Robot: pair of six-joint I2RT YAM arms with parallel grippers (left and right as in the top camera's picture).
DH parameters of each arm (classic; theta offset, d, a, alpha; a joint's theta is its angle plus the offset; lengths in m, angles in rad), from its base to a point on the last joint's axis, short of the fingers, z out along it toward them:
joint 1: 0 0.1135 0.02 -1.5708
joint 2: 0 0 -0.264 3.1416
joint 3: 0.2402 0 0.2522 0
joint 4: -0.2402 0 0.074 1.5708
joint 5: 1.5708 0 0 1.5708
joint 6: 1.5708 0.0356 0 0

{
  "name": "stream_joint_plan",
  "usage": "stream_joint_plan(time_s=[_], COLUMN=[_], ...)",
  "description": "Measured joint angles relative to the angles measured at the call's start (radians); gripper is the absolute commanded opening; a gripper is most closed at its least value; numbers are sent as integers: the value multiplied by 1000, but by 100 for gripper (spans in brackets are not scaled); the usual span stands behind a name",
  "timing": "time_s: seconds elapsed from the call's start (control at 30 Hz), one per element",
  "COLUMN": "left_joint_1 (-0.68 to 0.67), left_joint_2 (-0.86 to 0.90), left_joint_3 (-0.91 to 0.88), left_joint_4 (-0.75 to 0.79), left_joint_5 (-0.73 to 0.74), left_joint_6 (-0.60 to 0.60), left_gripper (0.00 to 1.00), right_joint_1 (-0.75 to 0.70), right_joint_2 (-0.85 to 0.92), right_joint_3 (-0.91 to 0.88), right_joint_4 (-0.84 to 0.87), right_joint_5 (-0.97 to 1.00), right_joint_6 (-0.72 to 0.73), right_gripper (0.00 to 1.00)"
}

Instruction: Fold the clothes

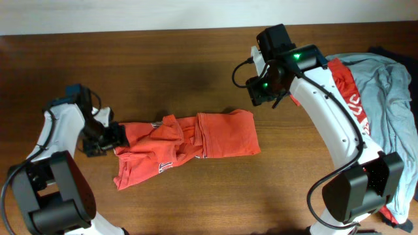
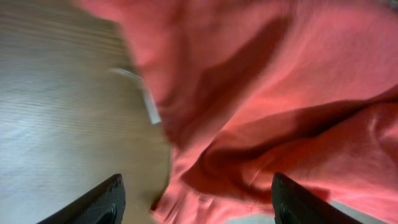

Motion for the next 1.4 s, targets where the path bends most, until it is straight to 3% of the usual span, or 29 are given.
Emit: stream_joint_plan(time_s=[0.23, 0.3, 0.37, 0.47, 0.63, 0.87, 1.2, 1.4], left_joint_1=[0, 0, 5, 6, 10, 61, 259, 292], left_joint_2=[24, 31, 40, 72, 99, 137, 149, 150], left_joint_3=[-138, -133, -129, -123, -125, -52, 258, 465], left_joint_4=[164, 171, 178, 200, 199, 89, -53, -174], left_joint_5=[79, 100, 138, 225, 298, 265, 18, -99], left_joint_6=[48, 51, 54, 68, 94, 104, 64, 42], left_gripper=[76, 71, 42, 17, 3, 3, 4, 3], right_joint_1=[0, 0, 0, 0, 0, 0, 0, 0], right_joint_2=[0, 0, 0, 0, 0, 0, 0, 0], right_joint_3=[0, 0, 0, 0, 0, 0, 0, 0], right_joint_4=[-16, -17, -18, -20, -25, -40, -40, -41], right_joint_5=[-1, -1, -2, -2, -2, -2, -1, -1], right_joint_6=[0, 0, 0, 0, 0, 0, 0, 0], right_gripper=[63, 62, 62, 62, 62, 62, 62, 62])
